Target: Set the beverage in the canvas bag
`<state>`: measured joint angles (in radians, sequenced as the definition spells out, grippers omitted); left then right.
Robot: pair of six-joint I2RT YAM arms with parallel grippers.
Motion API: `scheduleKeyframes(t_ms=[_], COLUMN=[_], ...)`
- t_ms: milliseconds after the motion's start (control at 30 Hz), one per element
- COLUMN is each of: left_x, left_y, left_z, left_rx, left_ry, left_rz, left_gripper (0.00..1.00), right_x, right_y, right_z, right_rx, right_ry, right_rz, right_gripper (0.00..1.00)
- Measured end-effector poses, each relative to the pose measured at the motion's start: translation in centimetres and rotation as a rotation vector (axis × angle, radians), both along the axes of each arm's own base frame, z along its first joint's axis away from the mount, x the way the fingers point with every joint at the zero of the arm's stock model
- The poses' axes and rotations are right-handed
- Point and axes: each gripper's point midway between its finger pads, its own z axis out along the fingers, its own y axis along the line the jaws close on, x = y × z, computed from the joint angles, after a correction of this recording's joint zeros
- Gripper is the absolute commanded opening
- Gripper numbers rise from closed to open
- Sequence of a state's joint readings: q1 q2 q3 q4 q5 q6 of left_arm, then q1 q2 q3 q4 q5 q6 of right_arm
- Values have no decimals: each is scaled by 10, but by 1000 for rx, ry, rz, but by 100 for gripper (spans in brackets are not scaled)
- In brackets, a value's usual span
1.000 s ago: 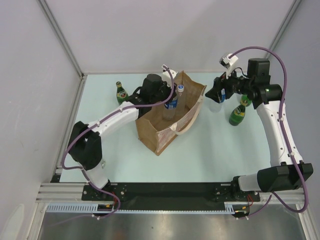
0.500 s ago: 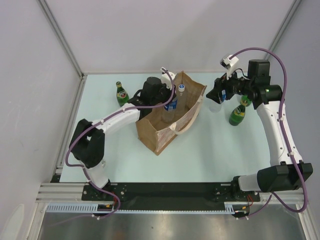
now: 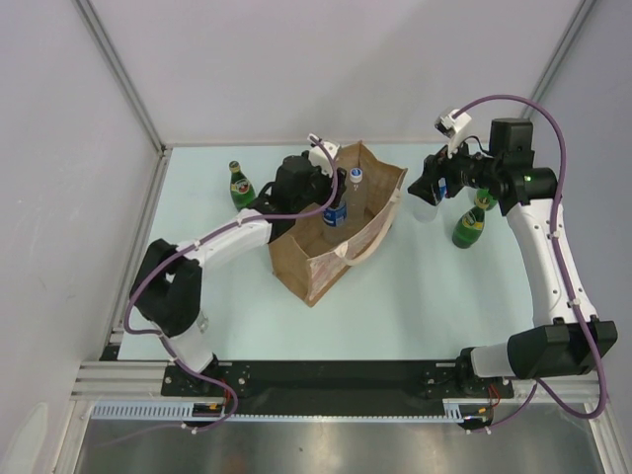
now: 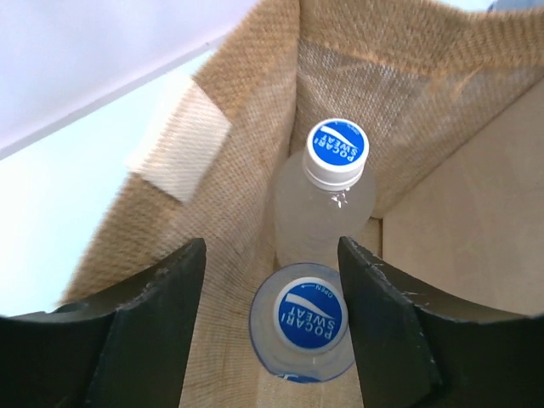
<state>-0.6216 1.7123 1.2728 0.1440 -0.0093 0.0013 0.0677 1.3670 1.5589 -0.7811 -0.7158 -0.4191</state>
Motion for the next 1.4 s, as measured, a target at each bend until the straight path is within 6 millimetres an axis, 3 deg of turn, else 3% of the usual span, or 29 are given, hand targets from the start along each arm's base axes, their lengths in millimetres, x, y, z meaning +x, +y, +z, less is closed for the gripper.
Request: scheduleKeyframes(t_ms=[200,300,433,667,800,933,1033,1267,1400], left_x=[-5,-12,-25,-61,-85,-110,-128,-152,-162], left_y=[9,16,31,66,88,112,128,156,170], left_z=[35,58,94,164,189,188,173,131,124], left_rx=[-34,-53,-82,-151,-178,-186,-186,-183,-196], left_ry=[-58,-86,-134,-237,-271,-257,-224,-124,-103], left_rz=[22,32,53,97,122,154,184,268,310], left_gripper=[77,91,99,100,100,100,100,100,100], right_x=[6,15,33,70,91,112,123,132,135], right_y=[-2,-10,-23,-42,-54,-65,-72,-82,-85], right_z=[-8,-15,-23,-40,-52,-61,-72,-95,-102], right_rx=[5,13,24,14,-14,-53,-85,-140,-157], right_ry=[35,73,122,179,202,206,212,239,248], right_rz=[-22,-75,-170,-332,-411,-468,-498,-530,-535], right_gripper=[72,71,70,70,69,68,68,68,67])
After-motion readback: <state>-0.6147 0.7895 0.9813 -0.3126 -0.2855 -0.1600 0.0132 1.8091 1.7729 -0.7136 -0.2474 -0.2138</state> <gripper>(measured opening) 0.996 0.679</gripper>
